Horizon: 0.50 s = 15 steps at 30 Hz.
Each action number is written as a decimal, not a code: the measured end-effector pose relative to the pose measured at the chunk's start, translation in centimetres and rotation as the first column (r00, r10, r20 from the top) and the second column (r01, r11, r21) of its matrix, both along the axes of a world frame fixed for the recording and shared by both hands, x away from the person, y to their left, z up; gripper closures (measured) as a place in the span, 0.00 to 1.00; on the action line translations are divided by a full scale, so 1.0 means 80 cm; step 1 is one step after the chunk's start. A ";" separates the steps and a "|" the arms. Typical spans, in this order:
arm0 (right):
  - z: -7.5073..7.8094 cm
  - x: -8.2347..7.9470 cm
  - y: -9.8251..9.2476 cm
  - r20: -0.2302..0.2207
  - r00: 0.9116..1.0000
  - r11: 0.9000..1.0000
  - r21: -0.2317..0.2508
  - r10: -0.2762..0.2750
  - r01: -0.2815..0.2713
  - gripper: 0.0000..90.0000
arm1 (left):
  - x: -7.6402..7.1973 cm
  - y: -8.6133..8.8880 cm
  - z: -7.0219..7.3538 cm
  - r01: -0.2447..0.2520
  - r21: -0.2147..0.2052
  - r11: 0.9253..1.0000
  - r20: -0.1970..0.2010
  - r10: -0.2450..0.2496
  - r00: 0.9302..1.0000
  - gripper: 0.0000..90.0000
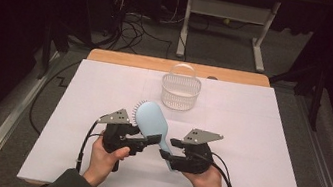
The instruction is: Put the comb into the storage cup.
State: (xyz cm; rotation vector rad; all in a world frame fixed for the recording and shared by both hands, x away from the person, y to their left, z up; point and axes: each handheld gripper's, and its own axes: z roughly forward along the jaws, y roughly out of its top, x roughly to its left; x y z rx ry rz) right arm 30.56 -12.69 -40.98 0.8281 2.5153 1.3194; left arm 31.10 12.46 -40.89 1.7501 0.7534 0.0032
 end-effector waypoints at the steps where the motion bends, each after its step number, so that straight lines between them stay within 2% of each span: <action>1: 0.000 0.000 0.000 0.000 1.000 1.000 0.000 0.000 0.000 0.52 | 0.000 0.000 0.000 0.000 0.000 1.000 0.000 0.000 1.000 0.61; 8: 0.006 -0.002 -0.011 0.034 0.999 0.999 0.035 -0.013 0.012 0.46 | 0.000 0.003 0.001 -0.010 -0.001 1.000 0.007 0.010 1.000 0.61; 15: 0.006 0.000 -0.020 0.030 0.999 0.998 0.061 -0.032 0.030 0.42 | 0.002 0.008 0.001 -0.024 -0.001 1.000 0.007 0.024 1.000 0.61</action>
